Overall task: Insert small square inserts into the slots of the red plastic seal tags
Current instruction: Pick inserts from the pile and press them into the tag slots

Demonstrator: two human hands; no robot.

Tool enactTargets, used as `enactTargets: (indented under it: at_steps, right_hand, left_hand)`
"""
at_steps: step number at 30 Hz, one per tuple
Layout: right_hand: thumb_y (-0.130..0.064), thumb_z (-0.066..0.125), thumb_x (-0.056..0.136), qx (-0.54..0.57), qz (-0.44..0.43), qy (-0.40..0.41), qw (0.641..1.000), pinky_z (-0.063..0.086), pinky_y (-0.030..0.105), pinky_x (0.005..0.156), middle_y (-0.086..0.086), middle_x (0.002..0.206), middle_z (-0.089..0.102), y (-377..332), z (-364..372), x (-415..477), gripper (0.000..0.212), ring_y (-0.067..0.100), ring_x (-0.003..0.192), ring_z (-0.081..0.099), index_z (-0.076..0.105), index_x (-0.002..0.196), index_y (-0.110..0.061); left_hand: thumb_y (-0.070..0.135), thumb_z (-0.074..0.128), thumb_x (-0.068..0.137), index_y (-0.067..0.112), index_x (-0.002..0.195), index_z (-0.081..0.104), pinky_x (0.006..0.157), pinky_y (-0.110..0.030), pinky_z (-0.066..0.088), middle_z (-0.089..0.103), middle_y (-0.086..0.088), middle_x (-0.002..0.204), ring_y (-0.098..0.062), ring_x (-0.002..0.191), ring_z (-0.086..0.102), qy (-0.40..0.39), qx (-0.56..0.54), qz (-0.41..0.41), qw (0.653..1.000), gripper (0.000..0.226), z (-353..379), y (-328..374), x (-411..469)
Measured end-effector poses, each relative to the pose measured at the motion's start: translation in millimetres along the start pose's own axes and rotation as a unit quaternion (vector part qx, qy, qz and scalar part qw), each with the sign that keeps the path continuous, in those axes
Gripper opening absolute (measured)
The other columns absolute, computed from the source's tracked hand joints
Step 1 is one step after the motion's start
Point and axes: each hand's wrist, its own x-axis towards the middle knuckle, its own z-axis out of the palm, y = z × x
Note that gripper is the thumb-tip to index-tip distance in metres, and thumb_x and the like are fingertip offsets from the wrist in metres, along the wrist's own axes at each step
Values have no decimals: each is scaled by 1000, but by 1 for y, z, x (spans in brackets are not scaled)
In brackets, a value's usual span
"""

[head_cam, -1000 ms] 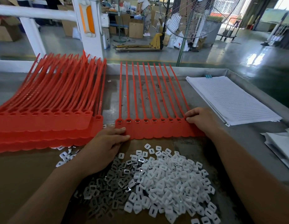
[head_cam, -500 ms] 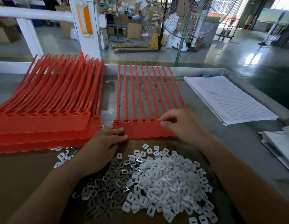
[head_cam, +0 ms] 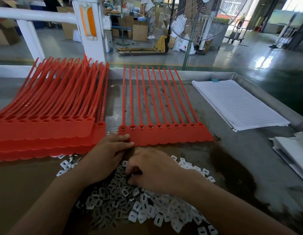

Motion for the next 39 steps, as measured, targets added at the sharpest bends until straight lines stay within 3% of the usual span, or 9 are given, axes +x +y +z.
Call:
enactTargets:
  at_steps: [5,11,17,22,27,33,39]
  right_hand:
    - [-21,59,86,13,6,-3,1000,33,23,74,1,103,60,-1,4,0,14,13,97,49,67,96,-15]
    - [-30,62,85,18,12,-36,999,40,29,78,1,107,56,-5,1,-3,24,14,99,50,62,104,-16]
    - [-26,62,84,44,5,-40,998,40,27,75,-3,96,55,-5,-1,-4,12,5,82,42,61,90,-16]
    - [-24,61,86,75,9,-38,996,39,27,71,-2,90,59,-2,-1,-4,8,7,80,48,55,83,-18]
    - [-16,61,86,102,-15,-7,995,35,5,66,2,98,68,1,-2,-5,16,7,87,57,66,101,-11]
    - [-13,62,86,141,-19,36,989,40,9,72,2,96,69,6,-7,-6,15,4,83,58,69,98,-10]
    - [-13,63,84,172,26,112,978,41,6,61,-15,68,58,28,-23,-9,9,-7,63,54,62,78,-20]
  left_hand:
    - [8,47,92,19,124,55,86,11,-2,40,6,140,7,119,19,3,10,15,1000,35,0,0,0]
    - [8,46,92,20,125,54,85,11,-5,38,7,141,7,120,18,7,7,15,1000,35,0,1,0]
    - [8,47,92,20,125,54,86,11,-3,38,7,141,8,119,19,6,6,11,1000,36,0,0,0]
    - [9,47,92,21,125,54,86,11,-4,38,7,141,8,119,18,7,7,13,1000,36,0,-1,0]
    - [11,47,93,21,125,54,85,11,-5,37,8,141,8,120,16,5,7,15,1000,35,1,-2,1]
    - [9,49,91,21,124,55,87,10,-2,39,7,140,7,120,20,5,7,12,1000,35,2,-1,2]
    - [9,47,92,26,124,55,91,7,-2,38,11,140,3,126,23,3,13,-7,1000,37,2,-2,3]
